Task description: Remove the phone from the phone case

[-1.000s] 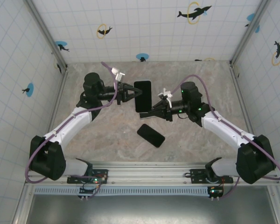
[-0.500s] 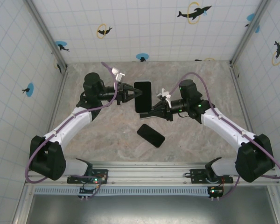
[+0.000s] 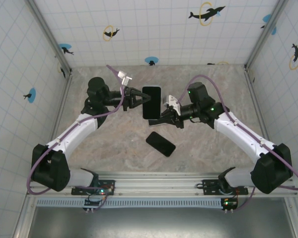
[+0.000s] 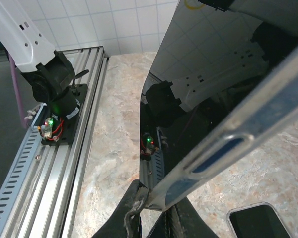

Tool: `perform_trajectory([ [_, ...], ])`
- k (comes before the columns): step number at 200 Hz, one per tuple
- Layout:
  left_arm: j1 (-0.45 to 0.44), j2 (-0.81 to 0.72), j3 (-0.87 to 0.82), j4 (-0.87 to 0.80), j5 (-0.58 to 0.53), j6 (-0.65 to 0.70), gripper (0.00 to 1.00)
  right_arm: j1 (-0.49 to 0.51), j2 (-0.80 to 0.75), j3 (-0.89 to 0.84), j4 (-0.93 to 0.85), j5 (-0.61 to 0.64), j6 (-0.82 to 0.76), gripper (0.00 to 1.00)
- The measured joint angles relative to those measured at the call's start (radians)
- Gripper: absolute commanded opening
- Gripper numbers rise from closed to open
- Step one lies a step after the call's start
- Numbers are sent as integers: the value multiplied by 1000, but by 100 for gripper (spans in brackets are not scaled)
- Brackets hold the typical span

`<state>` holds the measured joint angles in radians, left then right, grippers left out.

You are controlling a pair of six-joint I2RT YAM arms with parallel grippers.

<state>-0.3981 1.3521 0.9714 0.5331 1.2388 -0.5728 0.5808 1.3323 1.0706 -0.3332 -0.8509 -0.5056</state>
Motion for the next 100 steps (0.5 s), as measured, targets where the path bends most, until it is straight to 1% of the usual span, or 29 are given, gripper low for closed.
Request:
perform_trajectory([
  [52,3,0,0,9,-16,-23,0,24,3,3,13,71,-35,13],
  [75,4,0,0,26,-16,-63,0,26,1,-3,53,132,-29,13],
  [100,5,1,0,38,-19,-86,0,27,-4,-23,96,151,-3,14],
])
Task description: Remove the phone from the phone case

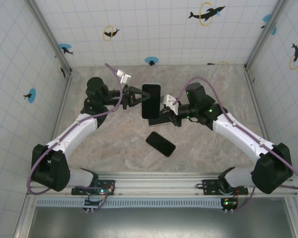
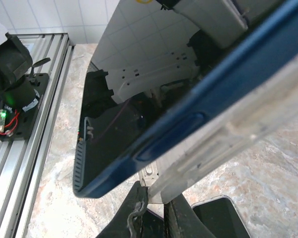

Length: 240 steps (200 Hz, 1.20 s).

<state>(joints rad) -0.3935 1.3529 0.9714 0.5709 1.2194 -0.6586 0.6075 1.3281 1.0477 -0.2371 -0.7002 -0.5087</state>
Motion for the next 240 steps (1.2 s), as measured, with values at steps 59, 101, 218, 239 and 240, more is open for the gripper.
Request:
perform_trajectory([
  [59,0,5,0,-1,-23,-6,0,-24,-49,-122,200,-28,190,32],
  [101,-24,11,0,-32,13,-31,0,-51,-63,-153,400,-50,349,33],
  [218,-26,3,-49,46,-258,-344,0,-137,-143,-373,751,-33,927,51],
  [239,-26,-5,-90,73,-332,-447,0,-135,-158,-437,870,8,1092,51],
  [240,-26,-5,-91,74,-334,-450,0,-135,-159,-441,878,12,1102,51],
])
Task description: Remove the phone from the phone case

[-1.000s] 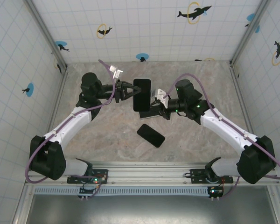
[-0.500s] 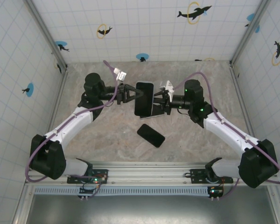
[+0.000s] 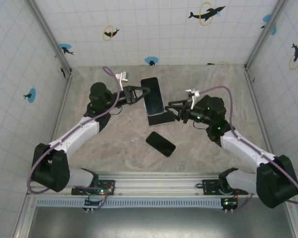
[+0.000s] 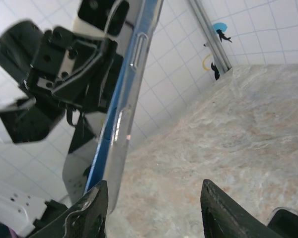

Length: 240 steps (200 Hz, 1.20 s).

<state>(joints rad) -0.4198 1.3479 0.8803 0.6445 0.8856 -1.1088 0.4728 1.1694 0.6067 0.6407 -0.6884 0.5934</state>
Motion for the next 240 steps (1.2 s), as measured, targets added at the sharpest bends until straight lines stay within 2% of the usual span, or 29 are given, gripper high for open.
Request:
perform_trajectory([
  [29,0,-6,-27,45,-67,-108,0,17,-4,-34,89,64,142,50],
  [72,0,-9,-42,126,-95,-202,0,33,-3,-34,154,95,219,48],
  [197,8,-9,-42,126,-111,-198,0,44,32,-31,203,97,264,45],
  [240,7,-9,-42,124,-114,-199,0,42,31,-32,269,93,309,45],
])
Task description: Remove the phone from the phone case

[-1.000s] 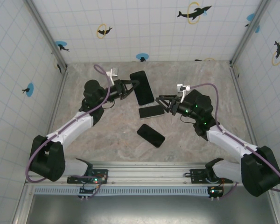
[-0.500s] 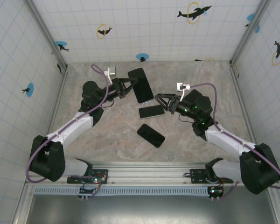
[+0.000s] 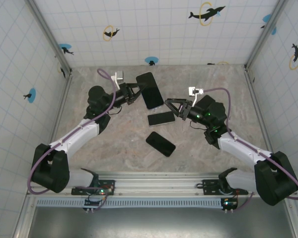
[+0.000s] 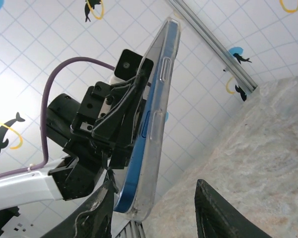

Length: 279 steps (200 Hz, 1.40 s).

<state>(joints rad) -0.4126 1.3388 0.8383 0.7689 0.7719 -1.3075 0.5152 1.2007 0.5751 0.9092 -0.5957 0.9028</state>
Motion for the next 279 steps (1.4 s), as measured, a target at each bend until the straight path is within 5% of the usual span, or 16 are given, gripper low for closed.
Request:
perform_trajectory([
  [138,-51,0,-9,59,-50,-34,0,20,26,23,-43,-18,-13,39],
  [202,-65,16,-23,80,-60,-60,0,63,76,36,1,18,126,32],
  [239,-64,44,-25,96,-71,-88,8,74,97,35,43,43,219,15],
  [279,-67,66,-27,109,-89,-115,28,74,97,33,75,65,291,7],
])
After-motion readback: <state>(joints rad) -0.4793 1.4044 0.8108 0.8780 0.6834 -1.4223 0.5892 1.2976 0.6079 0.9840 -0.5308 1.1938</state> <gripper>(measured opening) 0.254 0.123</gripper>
